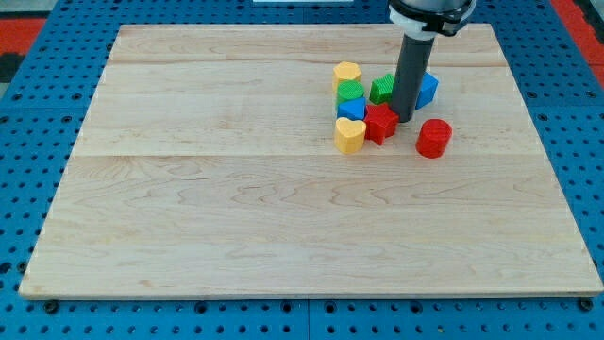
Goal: Move the yellow heart towards the top left corner
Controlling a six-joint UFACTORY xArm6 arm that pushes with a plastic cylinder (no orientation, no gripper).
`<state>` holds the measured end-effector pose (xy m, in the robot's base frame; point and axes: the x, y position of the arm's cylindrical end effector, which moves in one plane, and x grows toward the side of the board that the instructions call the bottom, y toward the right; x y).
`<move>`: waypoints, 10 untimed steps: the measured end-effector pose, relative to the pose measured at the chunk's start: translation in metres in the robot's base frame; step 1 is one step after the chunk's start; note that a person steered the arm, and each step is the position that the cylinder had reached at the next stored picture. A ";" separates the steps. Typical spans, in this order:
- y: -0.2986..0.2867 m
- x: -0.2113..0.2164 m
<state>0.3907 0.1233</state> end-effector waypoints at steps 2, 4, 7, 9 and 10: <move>-0.058 0.025; -0.128 0.051; -0.172 -0.060; -0.180 -0.041; -0.237 -0.061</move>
<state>0.3297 -0.1138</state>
